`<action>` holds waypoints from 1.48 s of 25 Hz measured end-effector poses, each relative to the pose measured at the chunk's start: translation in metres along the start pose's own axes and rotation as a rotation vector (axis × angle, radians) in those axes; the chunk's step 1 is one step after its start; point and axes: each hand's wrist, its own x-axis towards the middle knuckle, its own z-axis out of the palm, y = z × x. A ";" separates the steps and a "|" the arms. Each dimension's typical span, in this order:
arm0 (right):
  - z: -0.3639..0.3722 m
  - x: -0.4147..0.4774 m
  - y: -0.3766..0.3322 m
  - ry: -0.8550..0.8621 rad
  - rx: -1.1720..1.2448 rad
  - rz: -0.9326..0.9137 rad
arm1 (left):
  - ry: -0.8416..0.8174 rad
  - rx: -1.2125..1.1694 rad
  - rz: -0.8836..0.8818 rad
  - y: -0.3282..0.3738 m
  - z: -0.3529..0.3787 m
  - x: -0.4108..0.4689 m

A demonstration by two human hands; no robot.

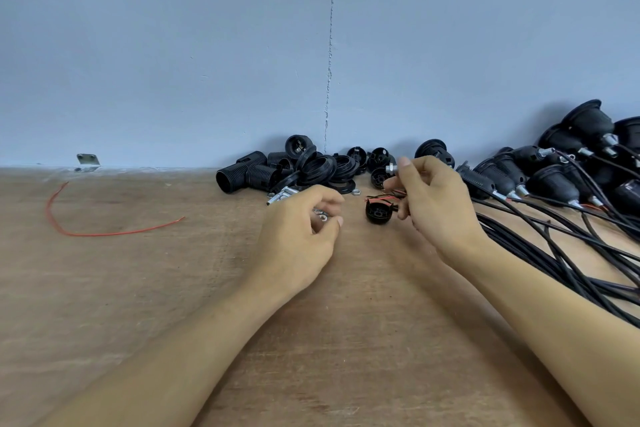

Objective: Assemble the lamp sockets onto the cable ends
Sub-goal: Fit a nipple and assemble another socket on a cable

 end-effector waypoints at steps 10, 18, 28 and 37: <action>0.012 -0.012 0.002 -0.327 -0.220 -0.083 | -0.142 0.134 0.072 0.005 -0.002 -0.004; 0.015 -0.014 -0.001 -0.372 0.211 0.107 | -0.132 0.170 0.132 0.001 0.001 -0.004; 0.010 -0.017 -0.007 -0.401 0.287 -0.050 | -0.065 -0.888 -0.535 0.003 -0.013 0.016; 0.013 -0.021 -0.007 -0.325 0.173 -0.138 | -0.081 -0.915 -0.514 0.000 -0.013 0.015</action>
